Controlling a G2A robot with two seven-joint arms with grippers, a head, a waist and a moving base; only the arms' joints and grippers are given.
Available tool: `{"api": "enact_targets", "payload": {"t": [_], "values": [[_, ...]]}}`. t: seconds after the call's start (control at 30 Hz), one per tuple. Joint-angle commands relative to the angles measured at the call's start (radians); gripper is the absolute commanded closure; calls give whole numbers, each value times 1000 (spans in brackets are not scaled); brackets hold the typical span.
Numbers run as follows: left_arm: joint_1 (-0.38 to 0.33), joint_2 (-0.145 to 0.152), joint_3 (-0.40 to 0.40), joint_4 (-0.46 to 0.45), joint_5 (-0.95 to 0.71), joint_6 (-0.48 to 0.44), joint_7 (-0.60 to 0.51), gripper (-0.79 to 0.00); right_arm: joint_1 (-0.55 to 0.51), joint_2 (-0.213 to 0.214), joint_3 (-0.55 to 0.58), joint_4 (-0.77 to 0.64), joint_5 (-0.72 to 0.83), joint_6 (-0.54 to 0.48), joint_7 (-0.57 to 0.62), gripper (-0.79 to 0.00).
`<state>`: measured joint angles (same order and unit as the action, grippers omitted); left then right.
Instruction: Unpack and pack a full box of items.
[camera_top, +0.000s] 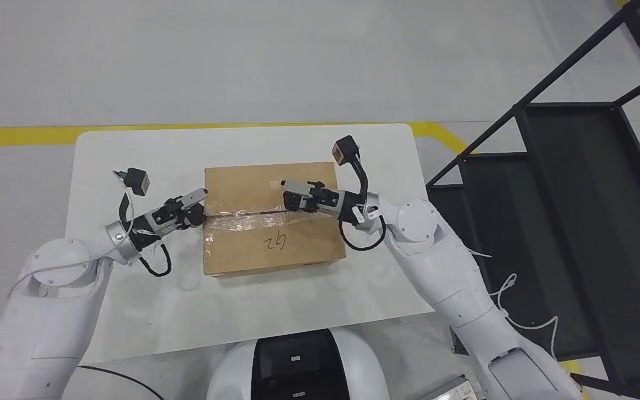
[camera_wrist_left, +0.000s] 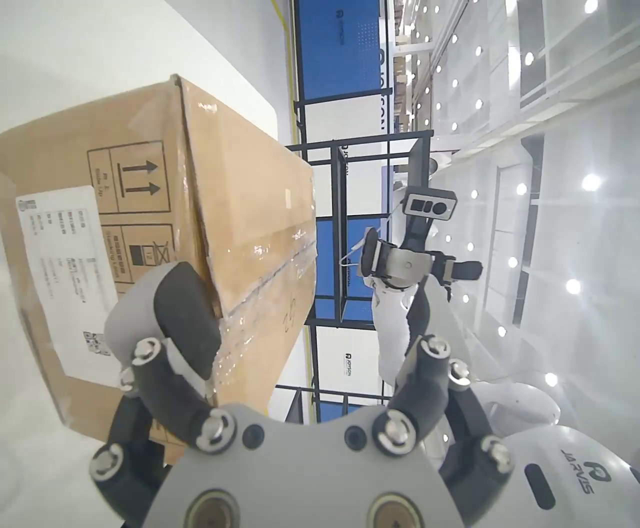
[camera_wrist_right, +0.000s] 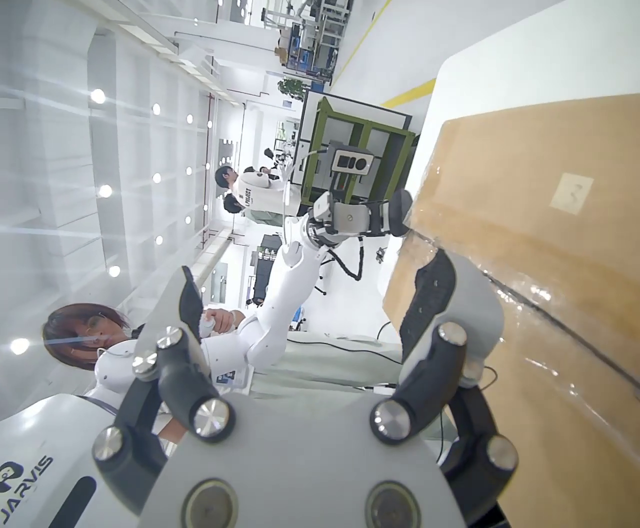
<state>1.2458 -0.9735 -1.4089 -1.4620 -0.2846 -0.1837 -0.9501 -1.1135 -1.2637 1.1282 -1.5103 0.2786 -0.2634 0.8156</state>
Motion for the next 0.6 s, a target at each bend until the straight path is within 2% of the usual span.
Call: {"api": "enact_targets", "payload": {"t": [0.0,0.2,0.4,0.5,0.57], "values": [[1,0,-3,2,-16,-6,-5,-785,-12,3,8,-23,3,2,3,-785],[52,10,-98,-49,-125,-49,-23,-785,-69,8,37,-73,20,-68,-44,-785],[137,19,-230,-94,-245,-78,11,-785,-164,16,103,-103,-102,-136,-239,-785],[155,19,-263,-93,-284,-66,36,-785,-209,13,114,-123,-120,-171,-357,-785],[158,19,-266,-94,-303,-54,26,-785,-215,12,111,-127,-110,-183,-371,-785]]}}
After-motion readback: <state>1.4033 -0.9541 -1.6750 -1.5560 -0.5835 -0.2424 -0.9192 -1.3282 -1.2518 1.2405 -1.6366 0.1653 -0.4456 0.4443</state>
